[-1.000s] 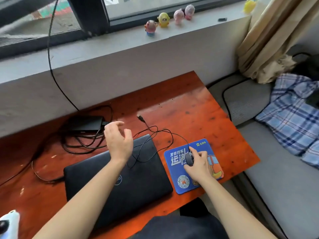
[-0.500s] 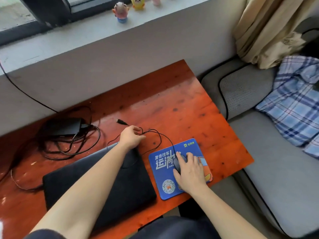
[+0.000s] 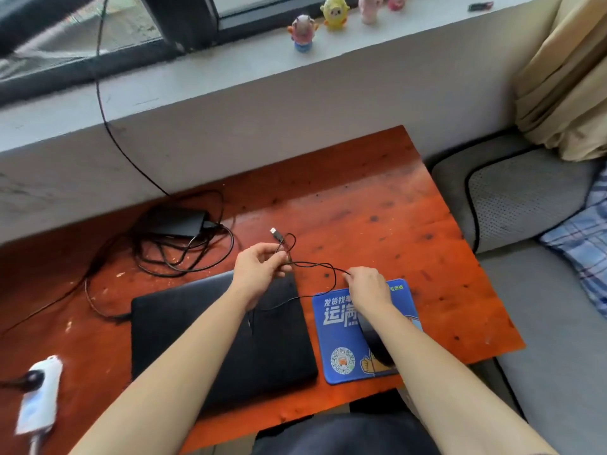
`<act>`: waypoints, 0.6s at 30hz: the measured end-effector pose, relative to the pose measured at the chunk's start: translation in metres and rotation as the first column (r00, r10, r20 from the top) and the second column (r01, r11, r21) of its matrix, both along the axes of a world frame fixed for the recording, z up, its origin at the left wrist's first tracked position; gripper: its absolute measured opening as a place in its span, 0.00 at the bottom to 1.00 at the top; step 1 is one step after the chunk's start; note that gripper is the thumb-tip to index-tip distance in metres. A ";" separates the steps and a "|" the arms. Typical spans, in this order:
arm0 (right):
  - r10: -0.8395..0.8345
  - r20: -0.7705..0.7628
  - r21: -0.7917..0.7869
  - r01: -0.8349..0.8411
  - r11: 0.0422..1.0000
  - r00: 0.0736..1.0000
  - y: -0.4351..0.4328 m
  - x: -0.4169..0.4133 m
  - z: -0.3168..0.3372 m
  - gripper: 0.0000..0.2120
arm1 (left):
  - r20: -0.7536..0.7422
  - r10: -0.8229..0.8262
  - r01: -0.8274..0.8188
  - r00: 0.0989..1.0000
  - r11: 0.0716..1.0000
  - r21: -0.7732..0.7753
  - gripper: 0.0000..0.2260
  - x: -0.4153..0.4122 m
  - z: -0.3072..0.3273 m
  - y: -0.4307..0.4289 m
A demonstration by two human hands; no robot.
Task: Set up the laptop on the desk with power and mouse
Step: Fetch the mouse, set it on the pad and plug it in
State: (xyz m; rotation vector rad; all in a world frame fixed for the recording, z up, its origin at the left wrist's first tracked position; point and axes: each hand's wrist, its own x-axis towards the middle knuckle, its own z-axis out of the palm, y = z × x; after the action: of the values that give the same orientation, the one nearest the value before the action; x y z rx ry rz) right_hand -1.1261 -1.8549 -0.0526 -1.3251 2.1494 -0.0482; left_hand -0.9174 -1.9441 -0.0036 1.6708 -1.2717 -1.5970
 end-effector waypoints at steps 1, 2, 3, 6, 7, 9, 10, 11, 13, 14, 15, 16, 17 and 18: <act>0.000 -0.008 -0.013 0.000 1.000 1.000 0.001 -0.002 0.000 0.15 | -0.020 0.057 -0.057 0.998 0.998 -0.006 0.03 0.008 0.005 -0.002; 0.004 -0.018 -0.034 -0.004 0.999 1.000 0.002 -0.004 -0.001 0.15 | -0.025 0.122 -0.122 0.992 0.992 -0.014 0.03 0.018 0.009 -0.005; -0.002 -0.028 -0.049 0.001 0.999 1.000 0.005 -0.007 0.000 0.15 | -0.014 0.194 -0.194 0.981 0.981 -0.025 0.03 0.027 0.013 -0.007; -0.133 -0.052 -0.061 0.130 0.990 0.990 0.014 -0.027 -0.001 0.15 | 0.004 0.446 -0.443 0.895 0.891 -0.096 0.03 0.052 0.022 -0.019; -0.171 -0.067 -0.055 0.168 0.984 0.983 0.017 -0.033 -0.001 0.16 | -0.014 0.537 -0.535 0.844 0.837 -0.117 0.03 0.063 0.026 -0.024; -0.207 -0.090 -0.043 0.204 0.978 0.974 0.021 -0.041 0.000 0.16 | -0.036 0.684 -0.681 0.729 0.719 -0.135 0.03 0.086 0.033 -0.033; -0.219 -0.097 -0.040 0.216 0.976 0.971 0.022 -0.043 0.001 0.16 | -0.030 0.730 -0.727 0.682 0.673 -0.138 0.03 0.096 0.036 -0.036; -0.234 -0.097 -0.039 0.231 0.972 0.967 0.023 -0.042 0.002 0.16 | -0.013 0.757 -0.751 0.653 0.645 -0.141 0.03 0.105 0.039 -0.038; -0.268 -0.077 -0.043 0.266 0.963 0.960 0.022 -0.036 0.005 0.13 | 0.030 0.758 -0.746 0.651 0.647 -0.161 0.02 0.119 0.044 -0.037; -0.283 -0.067 -0.034 0.282 0.959 0.957 0.021 -0.029 0.007 0.13 | 0.047 0.746 -0.729 0.664 0.661 -0.179 0.01 0.124 0.046 -0.036; -0.299 -0.056 -0.019 0.299 0.954 0.953 0.021 -0.020 0.010 0.16 | 0.059 0.731 -0.709 0.680 0.676 -0.199 0.02 0.127 0.049 -0.034; -0.306 -0.051 -0.011 0.306 0.952 0.951 0.020 -0.010 0.012 0.20 | 0.073 0.714 -0.687 0.696 0.692 -0.220 0.05 0.131 0.051 -0.031; -0.304 -0.066 -0.020 0.303 0.953 0.950 0.019 0.001 0.014 0.24 | 0.085 0.697 -0.665 0.712 0.708 -0.238 0.09 0.133 0.054 -0.028; -0.288 -0.090 -0.055 0.284 0.957 0.953 0.016 0.013 0.016 0.27 | 0.088 0.683 -0.647 0.725 0.720 -0.251 0.13 0.136 0.055 -0.024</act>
State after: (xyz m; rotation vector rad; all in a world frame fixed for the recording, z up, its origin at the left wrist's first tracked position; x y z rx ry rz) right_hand -1.1134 -1.8391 -0.0370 -1.0469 2.4214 -0.1477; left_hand -0.7815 -1.9682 0.0519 1.8687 -0.7166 -0.8611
